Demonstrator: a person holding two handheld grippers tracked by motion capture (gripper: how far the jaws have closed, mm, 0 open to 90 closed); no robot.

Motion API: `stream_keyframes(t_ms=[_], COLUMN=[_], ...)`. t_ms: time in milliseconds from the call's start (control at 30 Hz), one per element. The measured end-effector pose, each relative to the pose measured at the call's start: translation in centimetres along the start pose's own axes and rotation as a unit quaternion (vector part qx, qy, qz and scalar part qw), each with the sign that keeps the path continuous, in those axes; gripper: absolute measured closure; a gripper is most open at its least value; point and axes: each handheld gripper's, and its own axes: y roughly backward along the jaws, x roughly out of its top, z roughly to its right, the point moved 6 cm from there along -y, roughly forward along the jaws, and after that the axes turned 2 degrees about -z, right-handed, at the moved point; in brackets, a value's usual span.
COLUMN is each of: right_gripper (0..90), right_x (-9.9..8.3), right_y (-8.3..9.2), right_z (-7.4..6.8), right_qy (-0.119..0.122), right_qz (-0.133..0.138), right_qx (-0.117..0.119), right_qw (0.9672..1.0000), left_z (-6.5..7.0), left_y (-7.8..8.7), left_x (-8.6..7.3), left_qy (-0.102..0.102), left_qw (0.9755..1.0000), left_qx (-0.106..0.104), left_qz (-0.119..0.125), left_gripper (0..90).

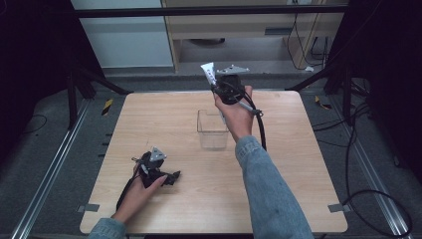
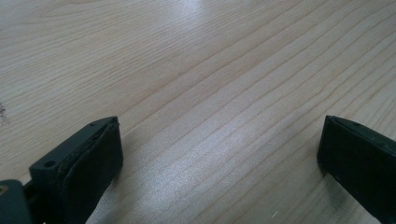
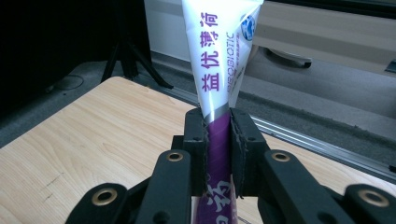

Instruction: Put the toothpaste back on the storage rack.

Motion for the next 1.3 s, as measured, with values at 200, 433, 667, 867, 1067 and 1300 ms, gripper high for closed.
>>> stream_keyframes(t_ms=[200,433,667,867,1067,1300], right_gripper=[78.3,78.2,78.1,78.1,78.1,78.0], right_x=[0.1,0.0,-0.3,-0.6,-0.9,-2.0], right_y=[-1.0,-2.0,-2.5,-2.7,-2.9,-3.6], right_z=[-0.4,-0.8,-0.8,-0.9,-1.2,-1.2], right_qy=[-0.003,-0.005,-0.005,-0.003,0.001,0.0], right_qz=[0.008,0.013,0.023,0.024,0.022,0.012], right_qx=[0.006,0.008,0.005,0.001,0.006,0.004], right_qw=[0.9999,0.9999,0.9997,0.9997,0.9997,0.9999], left_z=[0.0,0.0,0.0,0.0,0.0,0.0], left_y=[0.0,0.0,0.0,0.0,0.0,0.0], left_x=[0.0,0.0,0.0,0.0,0.0,0.0], left_qy=[0.0,0.0,0.0,0.0,0.0,0.0], left_qw=[1.0,1.0,1.0,1.0,1.0,1.0], left_qx=[-0.001,0.0,0.0,0.0,0.0,0.0], left_qz=[-0.001,-0.001,0.0,0.0,0.0,0.0], left_gripper=[0.0,0.0,0.0,0.0,0.0,0.0])
